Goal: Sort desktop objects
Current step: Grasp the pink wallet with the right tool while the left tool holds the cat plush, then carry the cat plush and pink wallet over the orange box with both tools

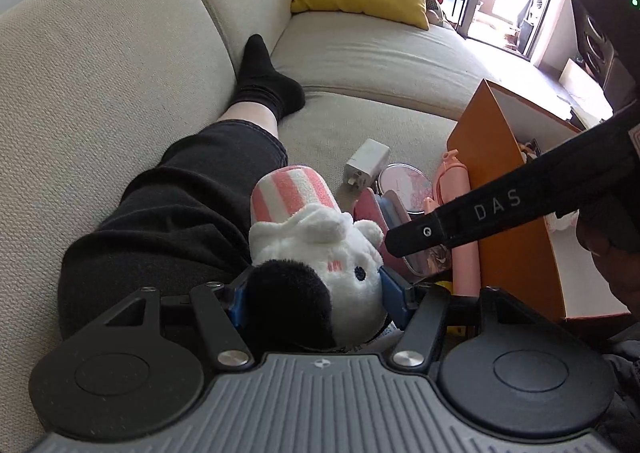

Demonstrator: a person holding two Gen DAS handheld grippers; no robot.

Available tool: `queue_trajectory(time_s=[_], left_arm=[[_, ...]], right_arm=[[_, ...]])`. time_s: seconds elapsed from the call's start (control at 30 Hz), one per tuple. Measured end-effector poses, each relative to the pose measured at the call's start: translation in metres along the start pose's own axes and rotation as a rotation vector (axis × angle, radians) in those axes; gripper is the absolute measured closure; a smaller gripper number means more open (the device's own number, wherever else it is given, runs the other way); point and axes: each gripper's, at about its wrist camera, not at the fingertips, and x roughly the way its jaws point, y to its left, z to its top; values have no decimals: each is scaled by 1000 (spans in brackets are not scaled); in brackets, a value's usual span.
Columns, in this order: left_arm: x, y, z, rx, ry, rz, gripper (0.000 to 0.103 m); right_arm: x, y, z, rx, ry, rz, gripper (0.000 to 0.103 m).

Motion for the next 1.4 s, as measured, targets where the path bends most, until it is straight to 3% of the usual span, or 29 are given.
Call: queue_trajectory(time_s=[0.27, 0.4, 0.57, 0.77, 0.93, 1.13, 1.4], left_arm=[[5, 0, -8, -13, -14, -17, 30], [3, -1, -9, -10, -14, -15, 30], [2, -2, -10, -1, -3, -10, 30], [0, -6, -11, 18, 5, 9, 30], [-3, -7, -11, 13, -4, 16, 30], [-28, -5, -2, 12, -59, 28, 30], [-72, -30, 28, 72, -190, -62, 30]], right_arm=[[0, -1, 2, 31, -7, 26, 77], [-1, -1, 6, 55, -10, 44, 68], [8, -2, 13, 91, -15, 12, 65], [23, -10, 16, 137, -9, 4, 73], [18, -5, 14, 95, -22, -6, 83], [-14, -4, 9, 59, -94, 22, 87], [-111, -27, 0, 53, -251, 76, 87]])
